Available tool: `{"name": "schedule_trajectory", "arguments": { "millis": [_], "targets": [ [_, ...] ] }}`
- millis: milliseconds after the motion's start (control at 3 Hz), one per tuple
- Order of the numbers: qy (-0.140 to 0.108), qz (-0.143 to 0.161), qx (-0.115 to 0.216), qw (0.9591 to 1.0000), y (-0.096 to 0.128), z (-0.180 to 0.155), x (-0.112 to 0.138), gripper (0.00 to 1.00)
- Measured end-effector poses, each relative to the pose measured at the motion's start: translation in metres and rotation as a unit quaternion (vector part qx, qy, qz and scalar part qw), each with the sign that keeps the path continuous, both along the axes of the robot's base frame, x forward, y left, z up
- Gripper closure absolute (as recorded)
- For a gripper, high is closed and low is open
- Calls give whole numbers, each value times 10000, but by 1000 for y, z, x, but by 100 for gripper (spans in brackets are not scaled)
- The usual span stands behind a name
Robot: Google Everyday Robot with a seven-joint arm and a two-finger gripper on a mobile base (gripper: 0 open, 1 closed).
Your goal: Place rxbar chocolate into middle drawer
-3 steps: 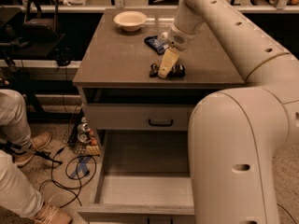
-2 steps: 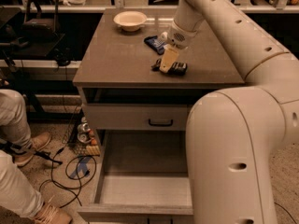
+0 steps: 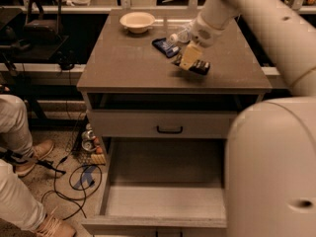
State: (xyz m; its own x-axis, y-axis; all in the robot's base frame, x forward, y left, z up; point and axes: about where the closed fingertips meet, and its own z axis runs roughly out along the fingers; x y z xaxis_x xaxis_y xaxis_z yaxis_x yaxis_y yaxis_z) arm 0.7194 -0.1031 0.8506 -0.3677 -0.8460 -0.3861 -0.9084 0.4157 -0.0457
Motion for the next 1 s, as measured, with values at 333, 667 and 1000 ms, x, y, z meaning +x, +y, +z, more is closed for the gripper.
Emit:
{"name": "schedule_trajectory", "arguments": {
  "millis": [333, 667, 1000],
  "targets": [
    [-97, -766, 641, 9949, -50, 19, -50, 100],
    [265, -1186, 1058, 9869, -67, -8, -91, 100],
    [625, -1291, 1451, 9790, -60, -42, -116, 100]
  ]
}}
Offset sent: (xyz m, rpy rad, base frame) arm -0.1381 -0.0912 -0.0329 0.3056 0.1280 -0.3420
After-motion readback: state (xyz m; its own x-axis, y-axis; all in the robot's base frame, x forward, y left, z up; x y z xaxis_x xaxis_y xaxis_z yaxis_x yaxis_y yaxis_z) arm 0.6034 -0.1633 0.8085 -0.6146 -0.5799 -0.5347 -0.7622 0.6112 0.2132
